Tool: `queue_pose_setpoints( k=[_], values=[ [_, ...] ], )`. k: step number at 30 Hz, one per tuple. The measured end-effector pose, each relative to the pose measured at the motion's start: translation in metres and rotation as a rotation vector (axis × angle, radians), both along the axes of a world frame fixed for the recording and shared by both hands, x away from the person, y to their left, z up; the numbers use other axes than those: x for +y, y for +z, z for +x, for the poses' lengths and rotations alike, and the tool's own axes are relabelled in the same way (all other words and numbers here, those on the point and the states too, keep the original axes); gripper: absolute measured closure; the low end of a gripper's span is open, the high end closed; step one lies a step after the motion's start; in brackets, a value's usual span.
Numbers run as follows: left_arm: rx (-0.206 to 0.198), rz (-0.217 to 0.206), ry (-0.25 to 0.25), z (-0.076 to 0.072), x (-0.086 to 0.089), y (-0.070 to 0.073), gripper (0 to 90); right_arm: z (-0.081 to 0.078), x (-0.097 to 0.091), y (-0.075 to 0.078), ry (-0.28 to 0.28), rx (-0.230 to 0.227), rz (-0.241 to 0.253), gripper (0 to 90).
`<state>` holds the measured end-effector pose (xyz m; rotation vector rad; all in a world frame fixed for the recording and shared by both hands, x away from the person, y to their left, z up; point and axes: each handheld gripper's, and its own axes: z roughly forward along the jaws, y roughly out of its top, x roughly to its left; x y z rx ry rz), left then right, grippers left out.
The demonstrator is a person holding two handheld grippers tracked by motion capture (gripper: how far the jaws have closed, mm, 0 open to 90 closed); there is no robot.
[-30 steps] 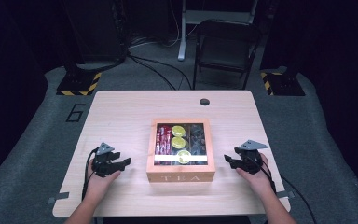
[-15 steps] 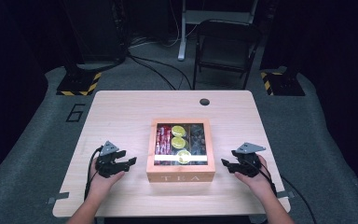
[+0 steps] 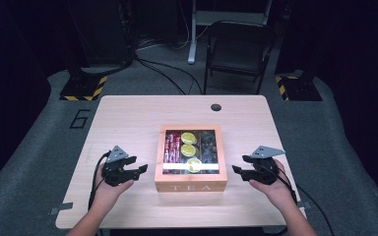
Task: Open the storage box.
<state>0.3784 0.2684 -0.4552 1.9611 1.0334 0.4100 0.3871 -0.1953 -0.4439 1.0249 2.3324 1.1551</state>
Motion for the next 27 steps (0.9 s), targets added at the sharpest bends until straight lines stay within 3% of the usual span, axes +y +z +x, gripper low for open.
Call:
queue_pose_setpoints(
  k=[3,5,6,10,16,22,27],
  values=[
    [0.005,-0.012,-0.016,-0.002,-0.002,0.004,39.5,-0.004,0.002,0.009,0.002,-0.005,0.009,38.4],
    [0.003,-0.027,-0.021,-0.005,-0.005,0.007,39.5,-0.007,0.003,0.015,0.009,-0.014,0.032,38.6],
    [0.01,-0.036,-0.03,-0.007,-0.006,0.008,39.5,-0.014,0.005,0.019,0.022,-0.019,0.067,40.6],
    [0.006,-0.025,-0.064,-0.015,-0.01,0.009,40.4,-0.021,0.007,0.02,0.029,-0.031,0.084,43.1],
    [0.006,-0.027,-0.094,-0.03,-0.015,0.003,42.2,-0.034,0.01,0.015,0.057,-0.023,0.089,47.3],
    [0.033,-0.082,-0.082,-0.036,-0.017,-0.003,42.9,-0.041,0.016,0.004,0.075,0.01,0.068,49.6],
    [0.032,-0.073,-0.101,-0.037,-0.019,-0.007,46.2,-0.043,0.021,-0.006,0.09,0.023,0.055,52.7]
  ],
)
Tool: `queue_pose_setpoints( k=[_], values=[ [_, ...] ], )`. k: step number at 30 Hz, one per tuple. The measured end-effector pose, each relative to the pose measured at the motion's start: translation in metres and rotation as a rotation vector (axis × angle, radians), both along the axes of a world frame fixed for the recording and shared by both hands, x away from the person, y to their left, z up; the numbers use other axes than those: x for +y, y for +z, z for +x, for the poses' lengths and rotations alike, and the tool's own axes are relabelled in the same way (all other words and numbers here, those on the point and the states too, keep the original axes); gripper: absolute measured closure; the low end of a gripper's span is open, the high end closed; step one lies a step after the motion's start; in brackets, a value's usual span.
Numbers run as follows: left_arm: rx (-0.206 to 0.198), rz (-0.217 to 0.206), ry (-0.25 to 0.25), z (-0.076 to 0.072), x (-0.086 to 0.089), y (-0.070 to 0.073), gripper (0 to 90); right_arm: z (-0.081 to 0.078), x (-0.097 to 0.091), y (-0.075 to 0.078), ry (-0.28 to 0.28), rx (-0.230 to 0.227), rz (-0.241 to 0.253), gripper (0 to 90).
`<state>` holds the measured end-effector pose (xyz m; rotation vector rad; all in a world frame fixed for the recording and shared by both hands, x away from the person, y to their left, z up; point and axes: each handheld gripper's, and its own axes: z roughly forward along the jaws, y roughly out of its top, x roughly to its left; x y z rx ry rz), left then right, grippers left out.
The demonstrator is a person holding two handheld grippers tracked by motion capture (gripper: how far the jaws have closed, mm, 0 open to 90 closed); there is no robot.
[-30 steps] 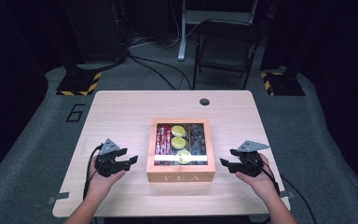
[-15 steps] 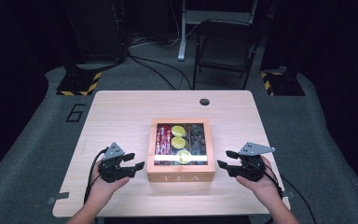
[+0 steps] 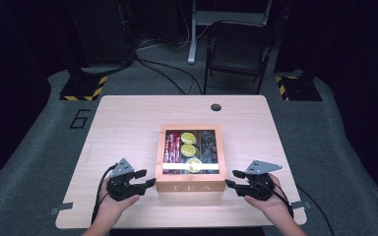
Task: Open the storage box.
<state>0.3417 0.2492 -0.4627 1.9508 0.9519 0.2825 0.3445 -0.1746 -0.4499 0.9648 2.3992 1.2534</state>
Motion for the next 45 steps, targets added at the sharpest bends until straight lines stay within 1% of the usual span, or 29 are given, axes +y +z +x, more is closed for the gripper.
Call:
queue_pose_setpoints(
  k=[1,5,6,7,10,11,13,14,16,17,18,19,20,21,22,24,25,30,31,32,34,37,38,44,45],
  values=[
    [-0.008,0.005,-0.008,0.0,-0.001,-0.002,46.6,0.0,0.001,-0.001,-0.004,-0.002,0.0,53.6],
    [-0.006,0.0,-0.021,-0.001,-0.003,-0.005,47.4,0.0,0.003,-0.006,0.004,0.005,-0.006,56.8],
    [-0.008,0.004,-0.026,-0.002,-0.004,-0.006,48.2,0.0,0.004,-0.008,0.001,0.002,-0.008,57.5],
    [-0.016,0.012,-0.037,-0.003,-0.007,-0.008,50.1,0.0,0.004,-0.011,0.002,0.018,-0.004,58.4],
    [-0.023,0.016,-0.048,-0.005,-0.01,-0.01,52.5,0.0,0.005,-0.015,-0.001,0.02,-0.003,59.4],
    [-0.023,0.027,-0.064,-0.005,-0.012,-0.012,53.3,0.0,0.004,-0.015,0.003,0.02,-0.01,60.0],
    [-0.017,0.032,-0.07,-0.006,-0.014,-0.013,54.3,0.0,0.005,-0.016,-0.002,0.02,-0.009,60.6],
    [-0.016,0.037,-0.071,-0.006,-0.014,-0.014,55.8,-0.001,0.006,-0.017,-0.005,0.026,-0.005,62.0],
    [-0.016,0.035,-0.064,-0.006,-0.016,-0.015,57.2,0.0,0.006,-0.017,0.005,0.022,-0.013,62.5],
    [-0.025,0.048,-0.069,-0.006,-0.016,-0.015,57.9,0.0,0.007,-0.018,0.009,0.015,-0.018,63.4],
    [-0.025,0.048,-0.069,-0.006,-0.016,-0.015,58.3,0.0,0.007,-0.018,0.009,0.015,-0.018,63.4],
    [-0.033,0.047,-0.061,-0.007,-0.017,-0.015,58.7,0.0,0.008,-0.019,0.005,0.028,-0.014,63.6],
    [-0.033,0.047,-0.058,-0.006,-0.018,-0.015,59.0,0.001,0.008,-0.02,0.01,0.03,-0.021,63.8],
    [-0.029,0.051,-0.062,-0.006,-0.017,-0.015,59.6,0.002,0.008,-0.02,0.019,0.021,-0.026,64.0],
    [-0.034,0.051,-0.058,-0.006,-0.018,-0.016,60.2,0.001,0.009,-0.021,0.019,0.025,-0.022,64.4],
    [-0.028,0.056,-0.064,-0.006,-0.018,-0.015,60.1,0.002,0.01,-0.021,0.02,0.03,-0.018,64.5],
    [-0.027,0.054,-0.061,-0.007,-0.018,-0.015,60.1,0.002,0.01,-0.021,0.019,0.029,-0.026,64.1],
    [-0.031,0.058,-0.051,-0.007,-0.019,-0.017,60.5,0.002,0.01,-0.021,0.025,0.025,-0.03,64.2],
    [-0.024,0.067,-0.054,-0.006,-0.018,-0.017,60.5,0.002,0.01,-0.021,0.025,0.024,-0.03,64.2],
    [-0.025,0.069,-0.052,-0.006,-0.019,-0.017,60.7,0.002,0.011,-0.021,0.02,0.028,-0.02,64.0],
    [-0.019,0.066,-0.053,-0.006,-0.019,-0.017,60.5,0.002,0.011,-0.021,0.023,0.028,-0.022,63.9],
    [-0.019,0.062,-0.043,-0.006,-0.019,-0.017,60.5,0.001,0.011,-0.021,0.021,0.026,-0.024,63.7],
    [-0.021,0.07,-0.045,-0.006,-0.019,-0.016,60.6,0.001,0.011,-0.021,0.021,0.027,-0.023,63.6],
    [-0.019,0.069,-0.038,-0.007,-0.02,-0.015,60.7,0.001,0.012,-0.021,0.007,0.023,-0.019,63.4],
    [-0.029,0.073,-0.038,-0.007,-0.02,-0.014,60.8,0.0,0.012,-0.021,0.004,0.024,-0.016,63.5]
  ],
)
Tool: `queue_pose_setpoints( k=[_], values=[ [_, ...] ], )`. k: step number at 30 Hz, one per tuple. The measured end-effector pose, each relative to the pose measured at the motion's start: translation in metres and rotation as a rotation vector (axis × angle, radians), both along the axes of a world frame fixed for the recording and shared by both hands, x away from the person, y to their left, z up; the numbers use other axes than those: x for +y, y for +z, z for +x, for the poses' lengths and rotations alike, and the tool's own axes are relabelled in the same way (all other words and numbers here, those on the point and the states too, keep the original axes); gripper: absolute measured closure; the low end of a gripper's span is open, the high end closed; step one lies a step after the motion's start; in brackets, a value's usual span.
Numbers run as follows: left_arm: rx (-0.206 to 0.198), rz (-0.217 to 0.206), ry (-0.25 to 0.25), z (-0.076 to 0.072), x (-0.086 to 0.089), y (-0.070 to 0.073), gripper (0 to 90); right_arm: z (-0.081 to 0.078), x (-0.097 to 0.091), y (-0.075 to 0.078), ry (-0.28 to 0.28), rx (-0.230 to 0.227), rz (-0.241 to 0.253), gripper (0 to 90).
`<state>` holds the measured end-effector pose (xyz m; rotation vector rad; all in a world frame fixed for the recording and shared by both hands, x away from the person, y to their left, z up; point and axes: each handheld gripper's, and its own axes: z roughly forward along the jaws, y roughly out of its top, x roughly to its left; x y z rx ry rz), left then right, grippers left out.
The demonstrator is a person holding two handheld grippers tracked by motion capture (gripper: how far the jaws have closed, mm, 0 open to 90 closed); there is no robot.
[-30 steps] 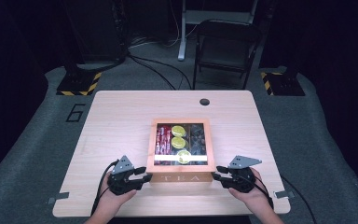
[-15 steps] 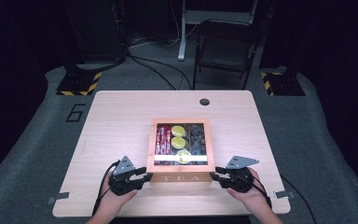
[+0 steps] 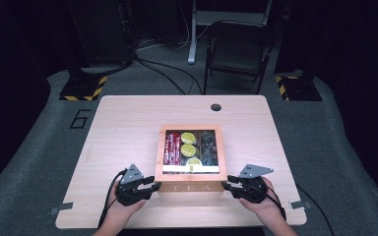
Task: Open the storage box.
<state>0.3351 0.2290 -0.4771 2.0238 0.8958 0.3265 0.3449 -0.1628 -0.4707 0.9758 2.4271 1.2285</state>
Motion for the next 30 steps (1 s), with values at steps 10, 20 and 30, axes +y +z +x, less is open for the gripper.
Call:
queue_pose_setpoints(
  k=[10,20,30],
  values=[
    [-0.015,-0.024,0.003,-0.001,-0.003,0.005,61.5,0.0,0.0,0.004,-0.001,-0.021,0.018,63.8],
    [-0.02,-0.046,0.003,0.006,-0.005,0.024,59.4,0.003,0.0,0.022,0.001,-0.059,0.011,63.4],
    [-0.031,-0.057,0.025,0.013,-0.006,0.046,57.9,0.012,0.0,0.045,-0.005,-0.082,0.025,63.5]
  ],
)
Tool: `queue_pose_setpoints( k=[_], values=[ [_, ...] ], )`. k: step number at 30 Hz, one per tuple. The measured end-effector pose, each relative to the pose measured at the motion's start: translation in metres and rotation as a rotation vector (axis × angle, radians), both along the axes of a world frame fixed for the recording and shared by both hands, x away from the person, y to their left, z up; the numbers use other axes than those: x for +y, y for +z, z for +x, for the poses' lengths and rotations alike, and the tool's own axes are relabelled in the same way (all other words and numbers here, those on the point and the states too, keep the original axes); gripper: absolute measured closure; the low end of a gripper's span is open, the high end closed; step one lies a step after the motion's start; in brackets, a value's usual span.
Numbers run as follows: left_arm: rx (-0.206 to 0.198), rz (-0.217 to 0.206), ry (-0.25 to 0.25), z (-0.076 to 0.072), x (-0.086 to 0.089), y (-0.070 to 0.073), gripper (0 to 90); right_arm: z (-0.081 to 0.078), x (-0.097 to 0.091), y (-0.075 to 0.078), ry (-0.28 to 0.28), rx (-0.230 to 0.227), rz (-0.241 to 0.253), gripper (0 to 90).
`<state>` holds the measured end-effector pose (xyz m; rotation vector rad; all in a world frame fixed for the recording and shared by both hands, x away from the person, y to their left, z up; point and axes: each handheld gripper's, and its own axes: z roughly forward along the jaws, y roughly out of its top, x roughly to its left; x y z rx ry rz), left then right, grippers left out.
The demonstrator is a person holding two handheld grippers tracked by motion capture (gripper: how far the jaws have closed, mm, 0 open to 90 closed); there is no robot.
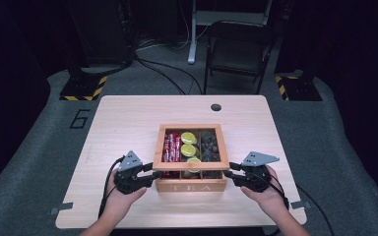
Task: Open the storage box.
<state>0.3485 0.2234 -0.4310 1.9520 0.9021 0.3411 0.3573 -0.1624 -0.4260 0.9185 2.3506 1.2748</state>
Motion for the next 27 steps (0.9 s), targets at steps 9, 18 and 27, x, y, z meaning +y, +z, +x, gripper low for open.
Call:
queue_pose_setpoints(
  k=[9,18,27],
  values=[
    [-0.003,-0.005,0.028,0.007,0.0,0.016,57.4,0.005,0.0,0.013,-0.014,-0.014,0.01,63.5],
    [-0.03,-0.008,0.044,0.014,0.002,0.029,56.3,0.012,0.0,0.03,-0.025,-0.048,0.013,62.9],
    [-0.074,0.0,0.053,0.021,0.002,0.043,56.6,0.018,0.002,0.045,-0.031,-0.087,0.002,61.9]
  ],
)
